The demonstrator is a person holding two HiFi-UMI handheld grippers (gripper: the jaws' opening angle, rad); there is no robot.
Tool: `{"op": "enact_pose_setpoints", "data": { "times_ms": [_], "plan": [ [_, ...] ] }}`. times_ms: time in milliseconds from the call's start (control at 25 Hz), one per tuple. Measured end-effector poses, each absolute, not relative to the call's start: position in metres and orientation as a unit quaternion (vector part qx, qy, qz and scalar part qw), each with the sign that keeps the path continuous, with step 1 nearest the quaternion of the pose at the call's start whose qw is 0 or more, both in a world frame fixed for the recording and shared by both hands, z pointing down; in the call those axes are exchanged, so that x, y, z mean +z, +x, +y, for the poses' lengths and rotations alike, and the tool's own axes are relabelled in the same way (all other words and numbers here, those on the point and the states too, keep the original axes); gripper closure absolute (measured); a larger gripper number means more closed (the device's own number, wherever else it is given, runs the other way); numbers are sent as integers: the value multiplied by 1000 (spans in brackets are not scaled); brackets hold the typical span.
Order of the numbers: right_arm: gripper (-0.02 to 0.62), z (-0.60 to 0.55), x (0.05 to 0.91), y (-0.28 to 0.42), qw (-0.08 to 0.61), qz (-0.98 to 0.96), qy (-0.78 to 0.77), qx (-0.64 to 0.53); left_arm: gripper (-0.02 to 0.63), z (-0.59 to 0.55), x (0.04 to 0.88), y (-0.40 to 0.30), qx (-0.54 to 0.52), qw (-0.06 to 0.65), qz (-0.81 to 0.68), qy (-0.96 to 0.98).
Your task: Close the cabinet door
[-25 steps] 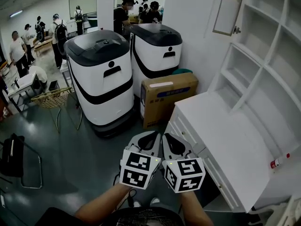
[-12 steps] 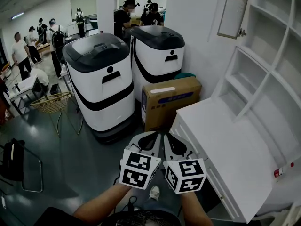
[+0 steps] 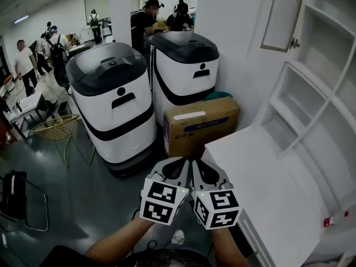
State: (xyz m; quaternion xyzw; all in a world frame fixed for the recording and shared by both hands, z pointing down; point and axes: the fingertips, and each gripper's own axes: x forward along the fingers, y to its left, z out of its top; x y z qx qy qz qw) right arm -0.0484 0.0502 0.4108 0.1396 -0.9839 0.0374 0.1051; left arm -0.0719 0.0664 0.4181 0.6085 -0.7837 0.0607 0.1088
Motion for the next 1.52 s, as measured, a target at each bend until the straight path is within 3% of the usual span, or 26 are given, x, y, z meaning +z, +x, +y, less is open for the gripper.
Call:
{"op": "enact_pose_setpoints", "data": {
  "times_ms": [1520],
  "plan": [
    [574, -126, 391, -96, 78, -981, 175, 33, 594, -116, 403, -124, 66, 90, -762, 638]
  ]
}}
